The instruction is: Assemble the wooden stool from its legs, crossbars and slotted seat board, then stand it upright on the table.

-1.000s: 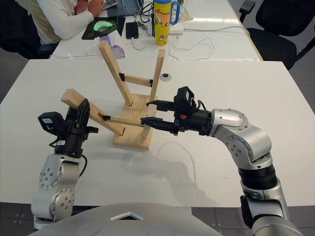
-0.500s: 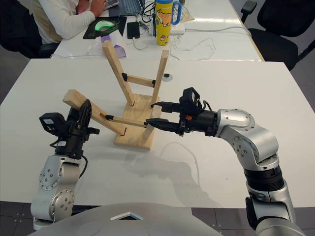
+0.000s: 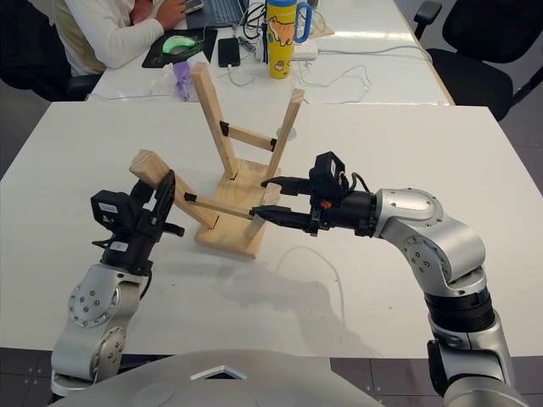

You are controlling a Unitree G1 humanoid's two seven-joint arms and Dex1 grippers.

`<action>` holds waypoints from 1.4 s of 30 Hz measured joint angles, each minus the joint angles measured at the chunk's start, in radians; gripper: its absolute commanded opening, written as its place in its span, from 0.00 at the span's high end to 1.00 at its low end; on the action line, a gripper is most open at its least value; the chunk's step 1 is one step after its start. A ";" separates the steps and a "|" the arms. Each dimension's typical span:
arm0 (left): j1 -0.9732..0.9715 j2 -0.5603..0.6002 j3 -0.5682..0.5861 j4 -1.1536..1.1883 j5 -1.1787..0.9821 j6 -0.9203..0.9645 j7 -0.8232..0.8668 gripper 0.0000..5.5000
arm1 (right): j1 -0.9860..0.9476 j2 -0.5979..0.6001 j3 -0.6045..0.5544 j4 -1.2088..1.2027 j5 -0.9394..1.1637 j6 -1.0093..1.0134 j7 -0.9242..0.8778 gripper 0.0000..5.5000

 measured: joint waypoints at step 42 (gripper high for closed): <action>0.033 0.093 0.040 0.149 -0.148 0.001 -0.024 0.54 | -0.043 0.062 0.116 0.050 -0.191 -0.167 -0.059 0.62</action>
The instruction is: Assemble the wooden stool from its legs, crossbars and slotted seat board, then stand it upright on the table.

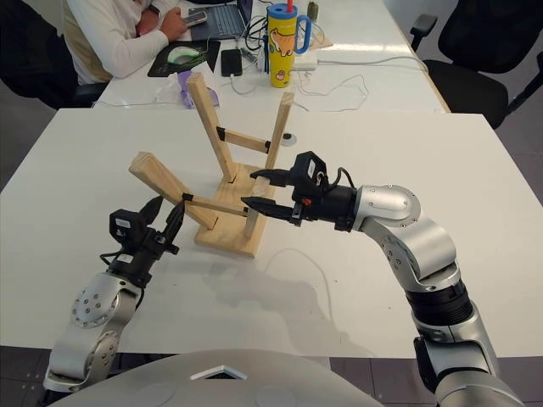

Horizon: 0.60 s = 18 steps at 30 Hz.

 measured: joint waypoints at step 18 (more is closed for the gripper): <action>-0.234 -0.065 0.120 -0.242 0.037 0.205 0.079 0.54 | -0.008 0.037 -0.056 -0.004 0.026 0.062 -0.056 0.62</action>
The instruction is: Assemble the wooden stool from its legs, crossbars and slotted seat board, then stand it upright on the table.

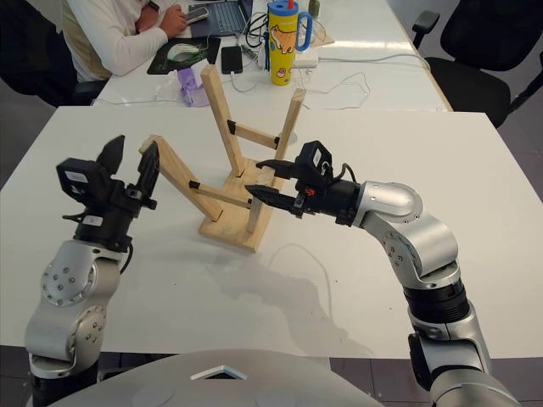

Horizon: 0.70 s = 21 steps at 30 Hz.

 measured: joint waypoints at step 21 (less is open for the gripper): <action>-0.622 0.022 0.292 0.172 -0.449 0.381 0.073 0.98 | -0.019 -0.003 0.016 -0.016 -0.014 0.003 0.025 0.47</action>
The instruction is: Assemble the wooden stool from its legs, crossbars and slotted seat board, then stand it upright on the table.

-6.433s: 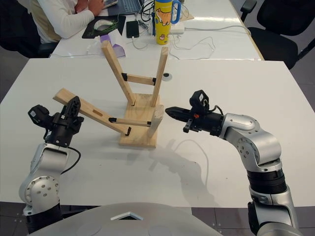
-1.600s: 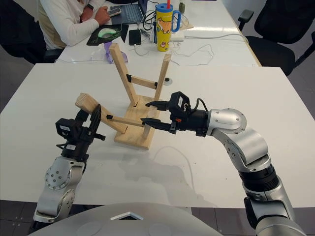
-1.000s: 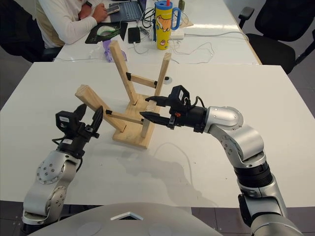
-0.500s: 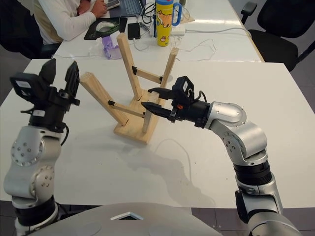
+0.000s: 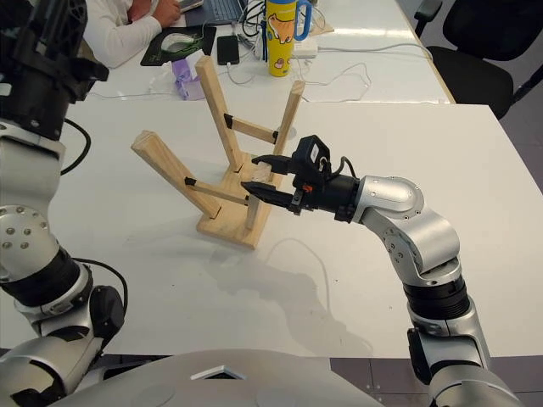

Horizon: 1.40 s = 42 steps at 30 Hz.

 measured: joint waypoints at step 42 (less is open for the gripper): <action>0.046 -0.001 -0.049 -0.023 -0.154 0.101 0.117 1.00 | -0.137 0.080 -0.151 -0.010 0.224 0.065 -0.173 0.46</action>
